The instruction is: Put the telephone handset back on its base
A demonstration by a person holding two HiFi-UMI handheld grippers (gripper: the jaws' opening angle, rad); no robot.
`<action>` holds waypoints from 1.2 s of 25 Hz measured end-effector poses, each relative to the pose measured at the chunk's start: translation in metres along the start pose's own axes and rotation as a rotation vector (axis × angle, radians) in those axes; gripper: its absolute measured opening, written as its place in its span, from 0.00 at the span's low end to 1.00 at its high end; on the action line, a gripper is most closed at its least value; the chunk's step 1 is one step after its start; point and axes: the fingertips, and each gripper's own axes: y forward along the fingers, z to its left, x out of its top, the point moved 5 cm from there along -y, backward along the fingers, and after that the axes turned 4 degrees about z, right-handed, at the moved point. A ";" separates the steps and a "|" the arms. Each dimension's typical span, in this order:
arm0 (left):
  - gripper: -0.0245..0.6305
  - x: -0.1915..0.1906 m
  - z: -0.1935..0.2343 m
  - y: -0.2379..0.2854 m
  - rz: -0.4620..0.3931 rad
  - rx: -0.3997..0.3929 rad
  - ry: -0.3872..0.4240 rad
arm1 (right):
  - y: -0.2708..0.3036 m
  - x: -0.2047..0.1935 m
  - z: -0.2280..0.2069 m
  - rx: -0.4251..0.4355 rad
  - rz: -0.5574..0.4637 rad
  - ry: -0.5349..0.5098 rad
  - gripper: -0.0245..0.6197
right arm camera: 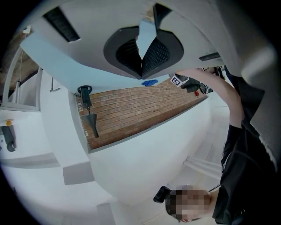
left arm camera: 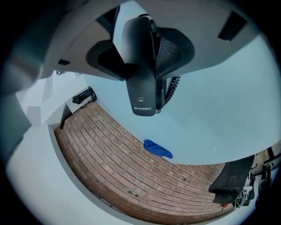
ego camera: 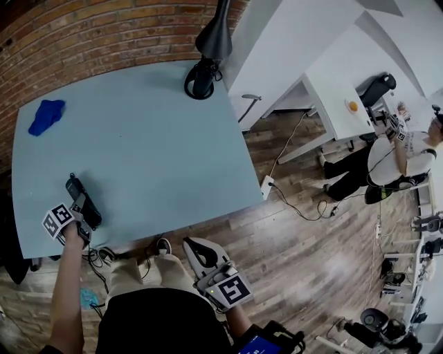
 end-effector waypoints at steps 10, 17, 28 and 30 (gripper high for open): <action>0.42 -0.005 0.010 0.010 0.033 0.025 0.028 | 0.004 -0.004 0.001 -0.012 0.010 0.015 0.07; 0.43 -0.007 0.011 0.011 0.055 0.048 0.063 | 0.014 -0.003 0.010 -0.013 0.028 0.000 0.07; 0.47 -0.006 0.029 -0.030 0.017 -0.215 0.048 | 0.084 -0.016 0.062 0.110 0.095 0.092 0.07; 0.47 -0.008 0.040 -0.043 0.010 -0.245 0.027 | 0.100 -0.023 0.070 0.136 0.114 0.126 0.07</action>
